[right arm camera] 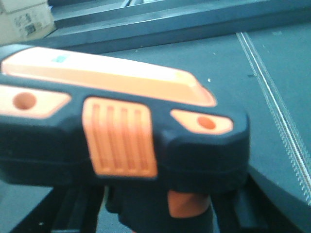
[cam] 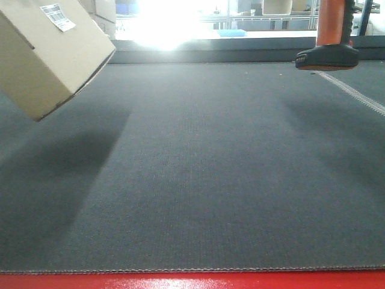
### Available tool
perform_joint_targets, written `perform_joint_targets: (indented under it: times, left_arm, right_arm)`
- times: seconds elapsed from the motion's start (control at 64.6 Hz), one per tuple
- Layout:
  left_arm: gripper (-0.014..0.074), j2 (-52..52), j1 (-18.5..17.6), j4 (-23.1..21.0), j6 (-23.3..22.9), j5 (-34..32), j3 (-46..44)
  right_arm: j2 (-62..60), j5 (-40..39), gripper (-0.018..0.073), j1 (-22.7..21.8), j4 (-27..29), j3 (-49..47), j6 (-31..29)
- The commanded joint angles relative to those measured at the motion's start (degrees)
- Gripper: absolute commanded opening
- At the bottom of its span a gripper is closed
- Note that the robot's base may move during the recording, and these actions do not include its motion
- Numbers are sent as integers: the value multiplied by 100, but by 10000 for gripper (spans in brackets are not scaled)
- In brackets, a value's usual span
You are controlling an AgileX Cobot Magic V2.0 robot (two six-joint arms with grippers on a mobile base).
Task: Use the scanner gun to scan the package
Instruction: 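Raise the scanner and point it toward the box label, then lower the scanner back onto the felt and release it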
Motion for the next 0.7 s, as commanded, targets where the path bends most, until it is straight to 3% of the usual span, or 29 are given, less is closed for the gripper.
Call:
perform_joint_targets:
  times: [0.0, 0.139, 0.34, 0.541, 0.681]
  left_arm:
    - [-111, -80, -3, -77, 31, -25, -11]
    - [-111, -80, -3, -77, 31, -25, -11]
    - [-111, -80, -3, -77, 31, -25, -11]
    - [-111, -80, -3, -77, 31, -25, -11]
    - [-111, -80, -3, -77, 31, -25, -11]
  right_arm:
    - [-119, -276, -155, 61, -254, -31, 20]
    - [-119, -387, -155, 177, -254, 33, 111]
    - [-125, -520, -157, 218, -277, 300, 1538]
    - [-230, -447, -157, 218, -1329, 506, 2544]
    - [-360, -457, -160, 218, -1479, 506, 3374]
